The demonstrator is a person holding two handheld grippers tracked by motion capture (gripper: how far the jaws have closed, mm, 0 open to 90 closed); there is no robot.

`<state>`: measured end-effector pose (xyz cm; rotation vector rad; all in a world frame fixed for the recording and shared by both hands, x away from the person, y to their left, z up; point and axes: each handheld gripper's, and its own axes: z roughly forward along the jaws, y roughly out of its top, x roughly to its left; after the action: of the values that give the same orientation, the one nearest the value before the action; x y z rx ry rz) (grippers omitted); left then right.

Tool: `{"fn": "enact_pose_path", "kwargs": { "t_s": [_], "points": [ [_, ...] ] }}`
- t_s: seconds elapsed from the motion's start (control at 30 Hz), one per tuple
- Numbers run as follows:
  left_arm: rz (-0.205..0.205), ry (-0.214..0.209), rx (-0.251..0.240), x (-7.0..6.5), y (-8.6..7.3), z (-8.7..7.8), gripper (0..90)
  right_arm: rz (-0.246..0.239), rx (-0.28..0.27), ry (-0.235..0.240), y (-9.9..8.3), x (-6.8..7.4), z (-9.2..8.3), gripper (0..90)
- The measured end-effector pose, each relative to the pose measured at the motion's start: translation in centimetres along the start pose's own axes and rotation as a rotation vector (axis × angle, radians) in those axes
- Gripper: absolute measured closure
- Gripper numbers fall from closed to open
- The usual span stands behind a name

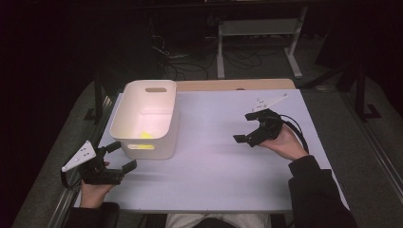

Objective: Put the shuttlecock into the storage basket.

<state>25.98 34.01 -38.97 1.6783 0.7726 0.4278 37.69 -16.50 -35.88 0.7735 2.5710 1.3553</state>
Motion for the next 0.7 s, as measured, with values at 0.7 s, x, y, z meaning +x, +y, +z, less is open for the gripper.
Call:
{"fn": "enact_pose_path", "kwargs": {
  "t_s": [0.7],
  "points": [
    [0.001, 0.002, 0.002, 0.0, 0.0, 0.0, 0.0, 0.042, -0.011, -0.013, -2.9, -0.2, -1.9, 0.0]
  ]
}}
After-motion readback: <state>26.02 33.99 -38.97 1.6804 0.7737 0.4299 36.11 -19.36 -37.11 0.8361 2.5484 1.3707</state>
